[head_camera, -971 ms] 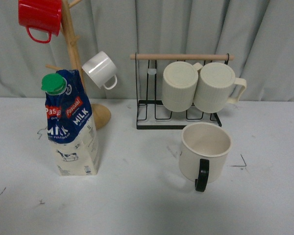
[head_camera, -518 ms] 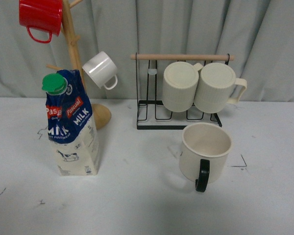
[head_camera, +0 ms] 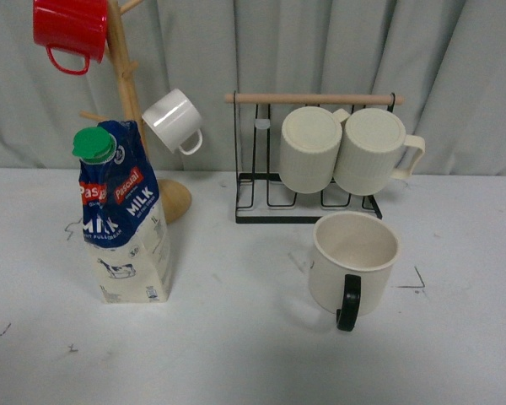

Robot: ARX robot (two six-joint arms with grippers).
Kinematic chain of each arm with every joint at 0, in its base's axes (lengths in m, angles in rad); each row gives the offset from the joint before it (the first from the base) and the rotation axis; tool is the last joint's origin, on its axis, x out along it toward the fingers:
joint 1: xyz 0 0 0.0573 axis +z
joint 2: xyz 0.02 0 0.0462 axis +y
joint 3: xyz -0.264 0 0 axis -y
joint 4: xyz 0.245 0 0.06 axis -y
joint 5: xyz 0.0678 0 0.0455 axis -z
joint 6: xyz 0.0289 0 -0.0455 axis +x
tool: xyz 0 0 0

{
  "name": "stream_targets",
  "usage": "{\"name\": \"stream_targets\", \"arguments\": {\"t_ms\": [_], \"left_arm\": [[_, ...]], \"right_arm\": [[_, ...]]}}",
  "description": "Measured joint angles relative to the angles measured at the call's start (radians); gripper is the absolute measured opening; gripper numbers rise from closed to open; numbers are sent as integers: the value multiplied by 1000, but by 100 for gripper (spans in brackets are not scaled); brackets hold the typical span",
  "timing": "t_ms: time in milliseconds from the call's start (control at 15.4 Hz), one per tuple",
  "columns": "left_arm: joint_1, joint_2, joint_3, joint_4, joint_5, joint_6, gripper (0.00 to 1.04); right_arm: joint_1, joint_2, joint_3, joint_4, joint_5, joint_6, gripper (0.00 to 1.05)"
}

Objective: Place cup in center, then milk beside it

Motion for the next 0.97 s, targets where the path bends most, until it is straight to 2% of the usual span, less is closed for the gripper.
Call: {"name": "stream_targets", "arguments": {"t_ms": [65,129,194,259,388,453,583,777,971], "left_arm": [[0,0,0,0,0,0,98],[-16,61,63,-182,-9,-42,98],[-78,261,186,-364,-46,-122,98],[-132,360,250,-367,-68,-171,98],[-187,548,352,-178,-104,-197,98],[-200,728,417,-11,-108,-193,98],[-222,1043,536,183,-97,-153,98],[-220,1365,763,242,-112,-108,98],[-207,1527,850,217,-139,-87,98]], "right_arm": [[0,0,0,0,0,0,62],[0,0,0,-1,0,0,75],[0,0,0,0,0,0,88],[0,0,0,0,0,0,98],[0,0,0,0,0,0,98],[0,0,0,0,0,0,98],[0,0,0,0,0,0,98],[0,0,0,0,0,0,98],[0,0,0,0,0,0,98]]}}
